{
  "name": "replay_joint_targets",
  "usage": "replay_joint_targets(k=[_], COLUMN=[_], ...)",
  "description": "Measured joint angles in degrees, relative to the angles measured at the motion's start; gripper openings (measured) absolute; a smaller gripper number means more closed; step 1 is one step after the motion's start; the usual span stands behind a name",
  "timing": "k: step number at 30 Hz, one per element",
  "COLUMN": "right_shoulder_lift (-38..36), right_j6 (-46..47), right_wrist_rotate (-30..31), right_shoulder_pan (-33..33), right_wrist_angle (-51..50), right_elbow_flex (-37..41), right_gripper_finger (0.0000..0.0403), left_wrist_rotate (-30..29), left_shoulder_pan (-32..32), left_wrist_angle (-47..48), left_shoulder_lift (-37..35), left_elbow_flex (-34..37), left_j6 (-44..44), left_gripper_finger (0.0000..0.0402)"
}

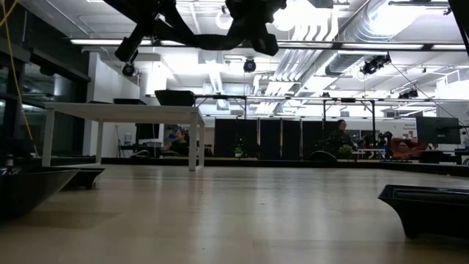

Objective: Pick & Place Mini shaped plates
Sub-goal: Stack the black leaf shaped plate on top of the black leaf shaped plate on the shelf

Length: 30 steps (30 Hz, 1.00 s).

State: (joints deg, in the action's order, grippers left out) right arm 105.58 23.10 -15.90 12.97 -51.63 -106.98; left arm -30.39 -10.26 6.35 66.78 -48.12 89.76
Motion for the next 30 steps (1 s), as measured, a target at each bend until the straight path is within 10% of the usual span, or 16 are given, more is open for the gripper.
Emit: replay_joint_targets(k=[15, 30], right_shoulder_lift=[-3.8, -17.05], right_j6=[-1.62, -6.01], right_wrist_rotate=[-2.43, 7.73], right_shoulder_pan=[2.36, 9.06], right_wrist_angle=[2.47, -5.74], right_elbow_flex=[0.0, 0.0], right_gripper_finger=[0.0204, 0.0225], left_wrist_rotate=[-4.11, -43.35], left_shoulder_pan=[0.02, 0.24], left_wrist_angle=[-0.22, -3.39], left_shoulder_lift=[-0.07, -1.25], left_elbow_flex=[-0.02, -0.44], left_j6=[-6.52, -48.64], left_gripper_finger=[0.0, 0.0])
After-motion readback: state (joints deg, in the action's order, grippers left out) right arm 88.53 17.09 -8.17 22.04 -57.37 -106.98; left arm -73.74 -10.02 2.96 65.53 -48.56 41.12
